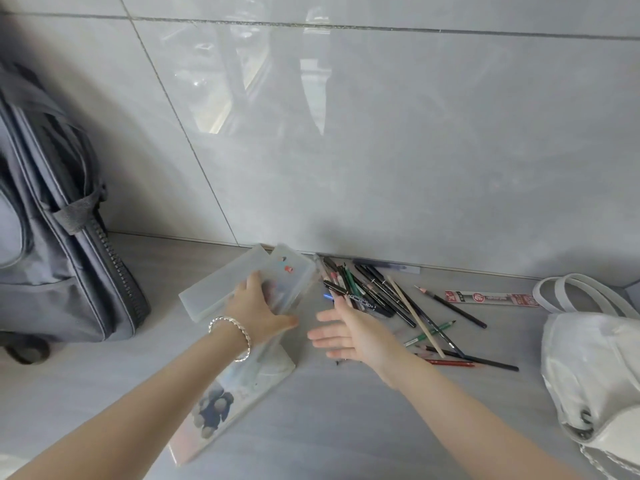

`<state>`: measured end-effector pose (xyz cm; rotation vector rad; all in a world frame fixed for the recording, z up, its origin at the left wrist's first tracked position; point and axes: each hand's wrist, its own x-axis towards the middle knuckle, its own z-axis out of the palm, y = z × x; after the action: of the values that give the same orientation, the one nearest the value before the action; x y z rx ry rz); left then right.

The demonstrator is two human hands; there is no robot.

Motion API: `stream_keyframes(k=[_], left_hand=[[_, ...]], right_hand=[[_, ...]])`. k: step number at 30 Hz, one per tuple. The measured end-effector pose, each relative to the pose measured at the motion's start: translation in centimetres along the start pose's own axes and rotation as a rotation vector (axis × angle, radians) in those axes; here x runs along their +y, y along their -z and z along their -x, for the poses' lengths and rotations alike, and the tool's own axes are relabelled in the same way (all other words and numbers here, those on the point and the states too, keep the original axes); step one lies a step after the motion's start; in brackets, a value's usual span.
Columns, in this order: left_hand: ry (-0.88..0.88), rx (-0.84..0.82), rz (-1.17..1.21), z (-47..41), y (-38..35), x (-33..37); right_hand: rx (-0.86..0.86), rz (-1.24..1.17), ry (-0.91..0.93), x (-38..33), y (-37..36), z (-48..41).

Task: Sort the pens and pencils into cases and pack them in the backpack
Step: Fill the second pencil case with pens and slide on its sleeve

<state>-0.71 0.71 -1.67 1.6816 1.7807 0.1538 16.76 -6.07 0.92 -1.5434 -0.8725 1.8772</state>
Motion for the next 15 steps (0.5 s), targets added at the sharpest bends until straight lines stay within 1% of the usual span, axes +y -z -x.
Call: stream_keyframes(k=[2, 4, 5, 7, 9, 12, 13, 15], left_hand=[[0.017, 0.017, -0.290, -0.9, -0.1, -1.8], [0.023, -0.018, -0.468, -1.9, -0.4, -3.3], [0.031, -0.038, -0.486, -2.4, -0.6, -3.9], [0.047, -0.038, -0.390, -2.9, -0.8, -4.6], [-0.001, -0.015, -0.328, -3.3, -0.9, -5.3], [-0.066, -0.042, -0.477, -3.3, -0.9, -6.0], [-0.078, -0.001, -0.505, -3.0, -1.1, -6.0], [-0.107, 0.149, -0.495, -1.8, -1.6, -5.2]], right_hand=[[0.086, 0.105, 0.008, 0.6, 0.6, -0.2], [0.134, 0.166, -0.002, 1.2, 1.0, -0.2], [0.143, 0.191, -0.008, 1.6, 1.1, -0.2], [0.146, 0.211, -0.016, 2.3, 1.2, 0.0], [0.157, 0.216, -0.012, 2.9, 1.3, 0.0], [0.179, 0.201, -0.011, 3.5, 1.5, -0.1], [0.183, 0.206, -0.008, 3.7, 1.6, -0.2], [0.191, 0.216, 0.003, 4.0, 1.8, -0.2]])
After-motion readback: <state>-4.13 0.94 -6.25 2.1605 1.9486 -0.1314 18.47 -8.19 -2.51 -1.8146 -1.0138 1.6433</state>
